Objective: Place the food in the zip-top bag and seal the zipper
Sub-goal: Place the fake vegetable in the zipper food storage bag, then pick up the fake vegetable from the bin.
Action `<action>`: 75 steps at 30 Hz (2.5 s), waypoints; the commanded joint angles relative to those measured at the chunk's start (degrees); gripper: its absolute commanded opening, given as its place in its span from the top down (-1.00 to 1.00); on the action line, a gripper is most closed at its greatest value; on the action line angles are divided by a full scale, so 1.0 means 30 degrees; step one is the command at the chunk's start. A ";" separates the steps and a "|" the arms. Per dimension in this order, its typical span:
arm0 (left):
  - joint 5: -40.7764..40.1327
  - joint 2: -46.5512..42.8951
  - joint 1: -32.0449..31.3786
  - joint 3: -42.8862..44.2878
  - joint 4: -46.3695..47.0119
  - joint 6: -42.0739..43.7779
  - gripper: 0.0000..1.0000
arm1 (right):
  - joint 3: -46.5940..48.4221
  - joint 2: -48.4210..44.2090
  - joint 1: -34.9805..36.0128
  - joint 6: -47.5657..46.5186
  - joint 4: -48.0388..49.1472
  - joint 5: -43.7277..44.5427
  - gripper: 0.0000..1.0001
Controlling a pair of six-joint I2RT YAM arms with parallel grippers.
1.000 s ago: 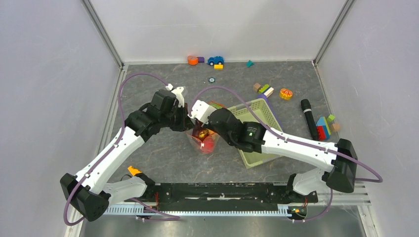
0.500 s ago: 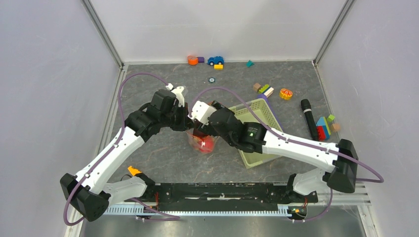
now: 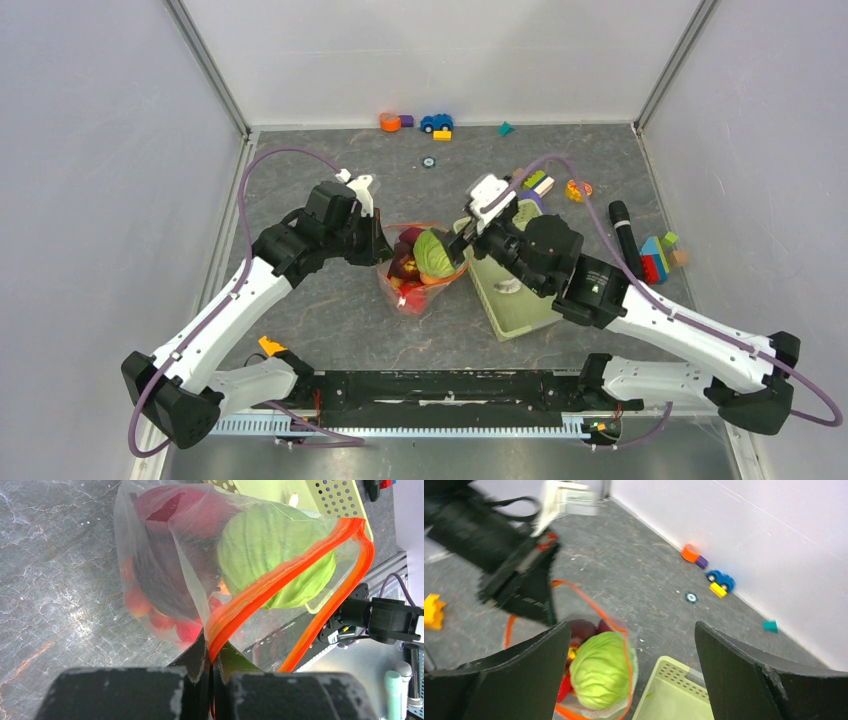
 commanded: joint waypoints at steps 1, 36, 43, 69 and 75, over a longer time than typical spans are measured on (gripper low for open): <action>0.0506 -0.0265 -0.0019 0.0123 0.0756 0.0761 0.94 | 0.0147 -0.0169 -0.2246 0.3749 -0.1226 0.1864 -0.96; 0.0182 -0.0559 -0.0019 0.0093 0.0755 0.0822 0.94 | -0.6559 0.5172 -1.1125 1.3824 -0.5479 -0.2138 -0.90; 0.0241 -0.0562 -0.0019 0.0093 0.0759 0.0820 0.94 | -0.8039 0.5091 -1.1485 1.4343 -0.3293 -0.0907 -0.71; 0.0280 -0.0449 -0.0019 0.0090 0.0756 0.0858 0.94 | -0.8782 0.6291 -1.1487 1.4045 -0.2156 -0.1265 0.36; 0.0333 -0.0395 -0.0034 0.0093 0.0755 0.0850 0.94 | -0.8574 0.5249 -1.1513 1.3361 -0.2091 -0.1126 0.83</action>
